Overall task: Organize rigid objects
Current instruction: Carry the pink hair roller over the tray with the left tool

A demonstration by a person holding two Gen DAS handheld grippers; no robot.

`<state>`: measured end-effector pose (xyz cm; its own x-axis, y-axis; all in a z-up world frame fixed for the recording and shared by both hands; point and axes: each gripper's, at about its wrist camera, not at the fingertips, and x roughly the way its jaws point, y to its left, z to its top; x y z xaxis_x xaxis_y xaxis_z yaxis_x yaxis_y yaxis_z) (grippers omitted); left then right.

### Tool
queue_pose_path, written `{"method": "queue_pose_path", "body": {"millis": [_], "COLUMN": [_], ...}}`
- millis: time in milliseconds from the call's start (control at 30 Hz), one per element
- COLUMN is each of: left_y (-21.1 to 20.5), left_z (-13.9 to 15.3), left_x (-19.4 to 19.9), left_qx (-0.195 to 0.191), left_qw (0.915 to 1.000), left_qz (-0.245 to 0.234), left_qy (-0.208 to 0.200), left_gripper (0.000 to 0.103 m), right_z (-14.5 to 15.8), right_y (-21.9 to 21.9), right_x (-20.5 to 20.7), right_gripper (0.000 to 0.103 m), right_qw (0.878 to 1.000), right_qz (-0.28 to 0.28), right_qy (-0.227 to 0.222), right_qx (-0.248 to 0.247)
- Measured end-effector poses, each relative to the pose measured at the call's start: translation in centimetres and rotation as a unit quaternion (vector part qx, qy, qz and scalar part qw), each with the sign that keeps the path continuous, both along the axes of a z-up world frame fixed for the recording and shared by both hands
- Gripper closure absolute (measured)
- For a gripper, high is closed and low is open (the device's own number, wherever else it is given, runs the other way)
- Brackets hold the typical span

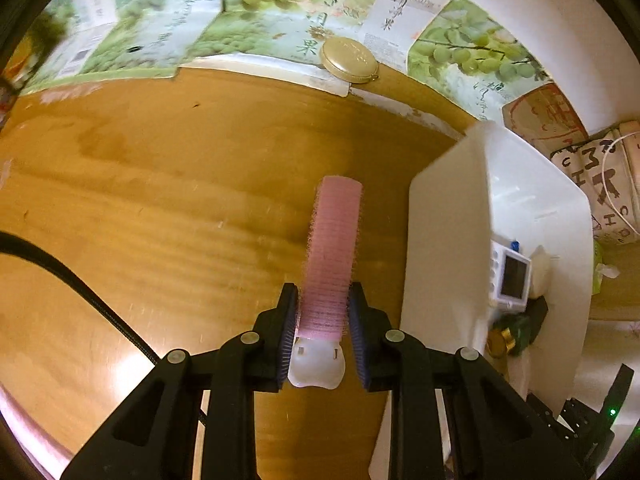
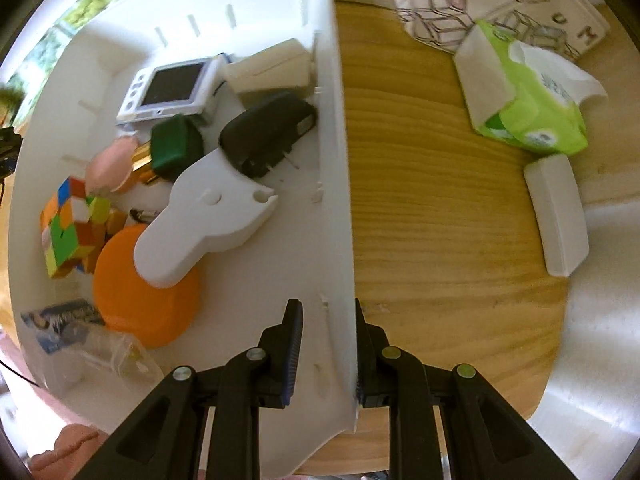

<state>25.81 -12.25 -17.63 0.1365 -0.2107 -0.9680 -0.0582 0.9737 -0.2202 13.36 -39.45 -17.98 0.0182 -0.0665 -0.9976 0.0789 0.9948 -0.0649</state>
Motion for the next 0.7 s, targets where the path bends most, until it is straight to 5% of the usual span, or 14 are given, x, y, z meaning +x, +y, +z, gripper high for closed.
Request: {"method": "queue_pose_path", "body": {"millis": [267,700], "left_y": [0.8,-3.5], "left_z": [4.8,10.0], "left_x": [-3.9,-8.9], "left_qx": [0.008,-0.010], "left_qw": [0.9989,0.9945], "left_qz": [0.030,0.023], "left_qy": [-0.035,-0.102], "left_gripper": [0.076,0.076], "right_z": [-0.6,-1.7], "right_y": [0.6,1.5], "right_x": [0.0,-0.5], "right_gripper": [0.082,0.082], "right_qw": [0.998,0.988], "right_qz": [0.065,0.150], "right_qy": [-0.002,-0.007], "right_qx": [0.012,0.022]}}
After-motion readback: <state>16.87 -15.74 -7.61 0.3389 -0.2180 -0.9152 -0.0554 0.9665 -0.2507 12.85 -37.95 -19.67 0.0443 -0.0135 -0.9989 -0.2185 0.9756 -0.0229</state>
